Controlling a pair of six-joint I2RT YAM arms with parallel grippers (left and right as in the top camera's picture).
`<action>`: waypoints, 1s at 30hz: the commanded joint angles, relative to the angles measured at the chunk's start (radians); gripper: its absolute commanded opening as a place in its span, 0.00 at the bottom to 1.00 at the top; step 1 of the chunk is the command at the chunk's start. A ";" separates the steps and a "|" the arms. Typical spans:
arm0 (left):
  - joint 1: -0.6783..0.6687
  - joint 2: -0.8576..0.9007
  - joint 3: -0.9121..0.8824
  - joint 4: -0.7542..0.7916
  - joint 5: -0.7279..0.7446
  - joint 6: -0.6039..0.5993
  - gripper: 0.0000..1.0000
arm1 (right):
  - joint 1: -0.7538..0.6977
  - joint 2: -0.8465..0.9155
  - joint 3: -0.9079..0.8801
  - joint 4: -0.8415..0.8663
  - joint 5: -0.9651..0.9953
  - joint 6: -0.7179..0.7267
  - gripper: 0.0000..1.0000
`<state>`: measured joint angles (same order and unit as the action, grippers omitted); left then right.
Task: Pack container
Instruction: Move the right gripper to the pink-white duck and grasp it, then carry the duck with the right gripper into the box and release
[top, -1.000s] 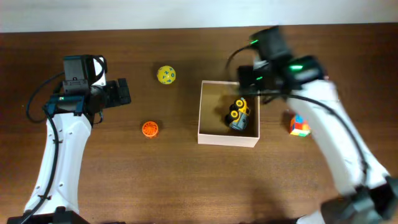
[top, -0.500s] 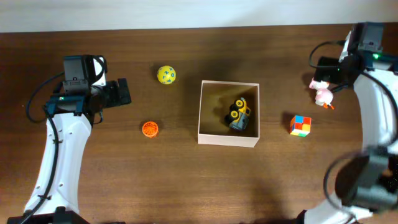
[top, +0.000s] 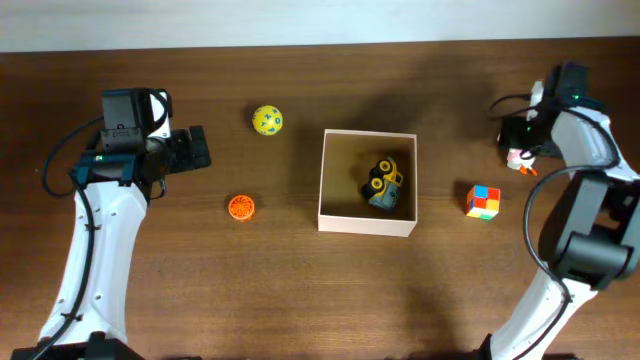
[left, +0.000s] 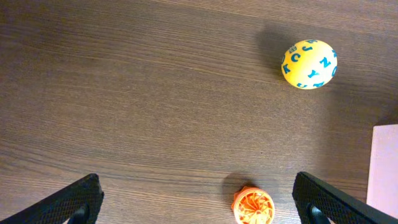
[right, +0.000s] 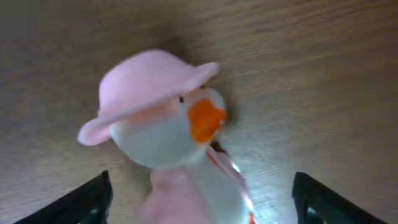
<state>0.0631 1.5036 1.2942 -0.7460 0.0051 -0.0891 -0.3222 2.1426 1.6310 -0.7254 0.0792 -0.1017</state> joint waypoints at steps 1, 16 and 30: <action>0.003 0.006 0.019 0.000 0.014 0.016 0.99 | -0.005 0.043 0.000 0.009 -0.046 0.005 0.79; 0.003 0.006 0.019 0.000 0.014 0.016 0.99 | 0.026 -0.081 0.116 -0.173 -0.099 0.170 0.12; 0.003 0.006 0.019 0.000 0.014 0.016 0.99 | 0.500 -0.372 0.215 -0.479 -0.159 0.326 0.04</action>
<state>0.0631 1.5036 1.2942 -0.7460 0.0051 -0.0891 0.0830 1.7390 1.8614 -1.2015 -0.0673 0.1390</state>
